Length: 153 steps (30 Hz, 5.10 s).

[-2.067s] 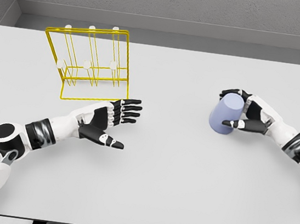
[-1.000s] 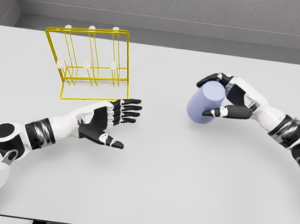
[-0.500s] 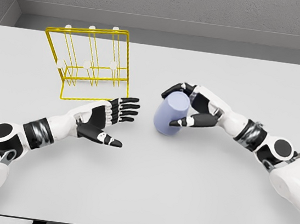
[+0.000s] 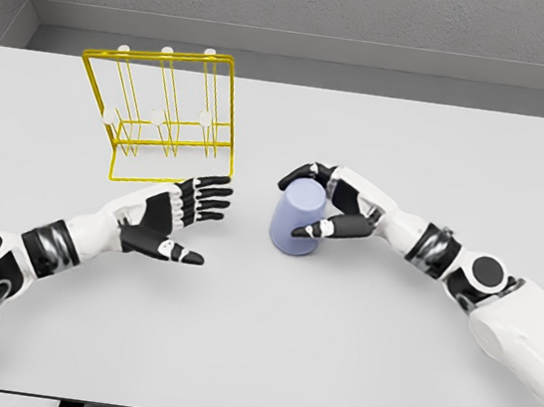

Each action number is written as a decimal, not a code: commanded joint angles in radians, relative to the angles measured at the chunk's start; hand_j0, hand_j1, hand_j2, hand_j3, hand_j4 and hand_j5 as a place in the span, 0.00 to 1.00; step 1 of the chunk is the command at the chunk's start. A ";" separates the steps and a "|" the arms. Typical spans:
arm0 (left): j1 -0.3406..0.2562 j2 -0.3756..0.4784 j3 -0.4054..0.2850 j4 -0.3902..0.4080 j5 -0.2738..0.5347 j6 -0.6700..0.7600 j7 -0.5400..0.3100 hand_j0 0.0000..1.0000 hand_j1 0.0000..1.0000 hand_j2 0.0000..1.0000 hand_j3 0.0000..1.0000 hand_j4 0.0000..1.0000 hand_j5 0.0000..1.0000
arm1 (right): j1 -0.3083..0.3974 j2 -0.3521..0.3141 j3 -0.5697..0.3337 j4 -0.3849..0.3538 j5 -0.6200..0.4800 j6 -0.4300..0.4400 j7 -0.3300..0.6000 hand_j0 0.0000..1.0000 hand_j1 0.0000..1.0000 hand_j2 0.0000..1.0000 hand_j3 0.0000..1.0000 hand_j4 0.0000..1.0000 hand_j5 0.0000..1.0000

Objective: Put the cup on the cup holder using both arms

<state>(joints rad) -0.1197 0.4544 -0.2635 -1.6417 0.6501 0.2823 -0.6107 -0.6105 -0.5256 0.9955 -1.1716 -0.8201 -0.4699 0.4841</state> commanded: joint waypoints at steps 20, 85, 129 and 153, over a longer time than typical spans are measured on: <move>-0.005 -0.125 0.006 0.006 -0.109 -0.091 0.000 1.00 1.00 1.00 1.00 1.00 1.00 | -0.035 -0.033 0.005 0.012 0.032 0.024 -0.009 1.00 1.00 1.00 1.00 1.00 1.00; -0.078 -0.350 0.043 0.207 -0.342 -0.180 0.000 1.00 1.00 1.00 1.00 1.00 1.00 | -0.207 -0.370 -0.155 0.044 0.599 -0.141 -0.010 1.00 1.00 1.00 1.00 1.00 1.00; -0.100 -0.395 0.030 0.235 -0.382 -0.180 0.000 1.00 1.00 1.00 1.00 1.00 1.00 | -0.244 -0.370 -0.156 0.084 0.599 -0.141 -0.010 1.00 1.00 1.00 1.00 1.00 1.00; -0.112 -0.405 0.010 0.252 -0.382 -0.181 0.000 1.00 1.00 1.00 1.00 1.00 1.00 | -0.242 -0.372 -0.156 0.084 0.599 -0.141 -0.010 1.00 1.00 1.00 1.00 1.00 1.00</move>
<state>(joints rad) -0.2316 0.0531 -0.2528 -1.3894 0.2618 0.1017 -0.6108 -0.8544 -0.8955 0.8406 -1.0871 -0.2131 -0.6131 0.4744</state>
